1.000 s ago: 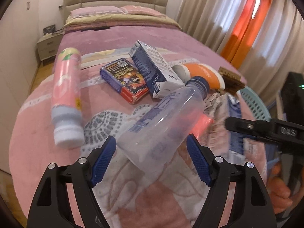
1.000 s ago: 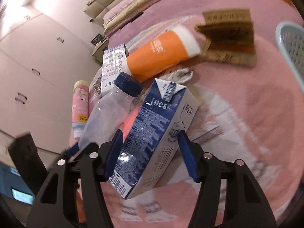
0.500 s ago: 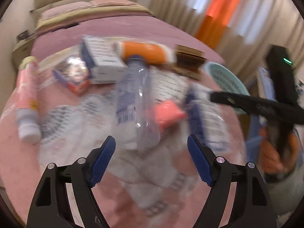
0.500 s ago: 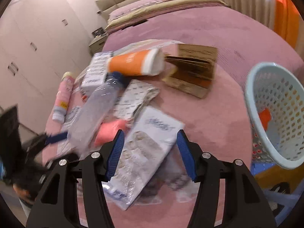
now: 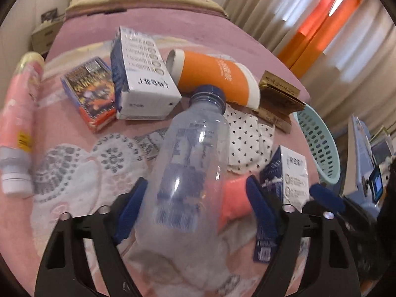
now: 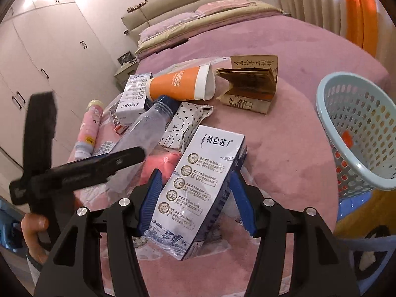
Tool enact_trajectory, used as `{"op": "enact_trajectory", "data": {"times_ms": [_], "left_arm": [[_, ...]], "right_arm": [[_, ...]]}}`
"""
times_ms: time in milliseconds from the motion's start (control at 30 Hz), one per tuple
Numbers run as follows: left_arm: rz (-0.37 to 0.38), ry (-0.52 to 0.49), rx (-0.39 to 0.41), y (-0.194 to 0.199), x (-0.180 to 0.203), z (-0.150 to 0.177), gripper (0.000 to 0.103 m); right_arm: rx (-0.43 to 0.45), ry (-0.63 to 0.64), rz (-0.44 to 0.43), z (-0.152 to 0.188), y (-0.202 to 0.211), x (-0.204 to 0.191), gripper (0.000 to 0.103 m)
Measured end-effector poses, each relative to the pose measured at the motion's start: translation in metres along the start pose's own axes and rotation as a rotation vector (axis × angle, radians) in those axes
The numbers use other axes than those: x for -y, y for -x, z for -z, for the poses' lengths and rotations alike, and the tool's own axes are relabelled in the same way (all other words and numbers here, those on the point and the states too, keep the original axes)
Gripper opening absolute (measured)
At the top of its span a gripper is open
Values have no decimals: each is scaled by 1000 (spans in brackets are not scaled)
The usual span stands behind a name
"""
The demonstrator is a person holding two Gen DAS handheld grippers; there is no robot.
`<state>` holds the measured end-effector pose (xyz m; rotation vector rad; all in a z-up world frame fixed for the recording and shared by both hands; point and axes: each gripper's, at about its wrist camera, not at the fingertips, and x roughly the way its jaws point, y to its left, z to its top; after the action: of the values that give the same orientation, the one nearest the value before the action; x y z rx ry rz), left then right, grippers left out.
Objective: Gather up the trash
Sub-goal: 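Grasp the clear bottle with the left gripper while the right gripper grasps the white carton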
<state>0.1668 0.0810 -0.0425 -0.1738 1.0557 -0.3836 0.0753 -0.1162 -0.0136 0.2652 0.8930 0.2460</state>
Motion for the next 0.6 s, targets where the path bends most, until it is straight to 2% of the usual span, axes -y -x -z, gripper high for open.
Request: {"op": "enact_trajectory", "data": {"times_ms": [33, 67, 367, 600], "left_arm": [[0, 2, -2, -3, 0, 0, 59], [2, 5, -4, -5, -1, 5, 55], [36, 67, 92, 23, -15, 39, 54], [55, 110, 124, 37, -26, 54, 54]], "right_arm": [[2, 4, 9, 1, 0, -2, 54], [-1, 7, 19, 2, -2, -4, 54], [-64, -66, 44, 4, -28, -6, 57], [-64, -32, 96, 5, -31, -14, 61]]}}
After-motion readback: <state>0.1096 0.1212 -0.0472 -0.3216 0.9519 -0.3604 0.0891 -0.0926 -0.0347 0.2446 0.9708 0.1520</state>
